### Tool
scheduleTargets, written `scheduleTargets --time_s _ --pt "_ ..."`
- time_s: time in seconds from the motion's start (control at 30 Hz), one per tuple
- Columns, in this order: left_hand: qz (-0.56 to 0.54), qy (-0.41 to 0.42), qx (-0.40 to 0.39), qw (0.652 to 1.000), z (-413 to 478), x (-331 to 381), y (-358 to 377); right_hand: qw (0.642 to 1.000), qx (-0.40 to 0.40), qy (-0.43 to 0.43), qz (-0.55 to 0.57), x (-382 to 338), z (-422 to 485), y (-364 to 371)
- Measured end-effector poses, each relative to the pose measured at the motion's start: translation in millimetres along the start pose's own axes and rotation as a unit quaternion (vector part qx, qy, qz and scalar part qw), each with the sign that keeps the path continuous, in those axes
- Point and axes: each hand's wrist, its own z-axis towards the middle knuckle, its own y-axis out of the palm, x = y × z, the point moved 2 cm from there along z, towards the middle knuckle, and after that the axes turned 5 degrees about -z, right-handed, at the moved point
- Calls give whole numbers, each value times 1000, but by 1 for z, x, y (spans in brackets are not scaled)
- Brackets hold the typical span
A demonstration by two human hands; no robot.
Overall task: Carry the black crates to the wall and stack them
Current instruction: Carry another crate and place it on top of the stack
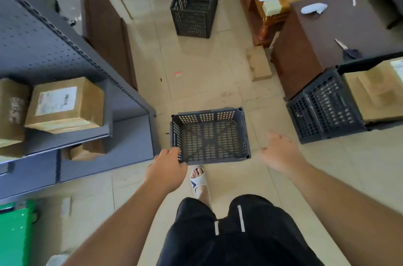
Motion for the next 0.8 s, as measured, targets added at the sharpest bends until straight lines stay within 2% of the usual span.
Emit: scheduleTargets --time_s 0.13,0.3,0.6,0.8 --pt "26 17 -43 999 64 -9 -12 998 -18 54 36 -25 38 16" --pt "-33 4 -88 996 147 -15 7 994 -39 85 50 -44 96 48" --pt "-44 -15 -115 992 295 -49 112 979 -67 159 109 -41 246 146" --pt "-58 -62 -90 992 370 -102 180 973 -54 188 124 -19 338 216"
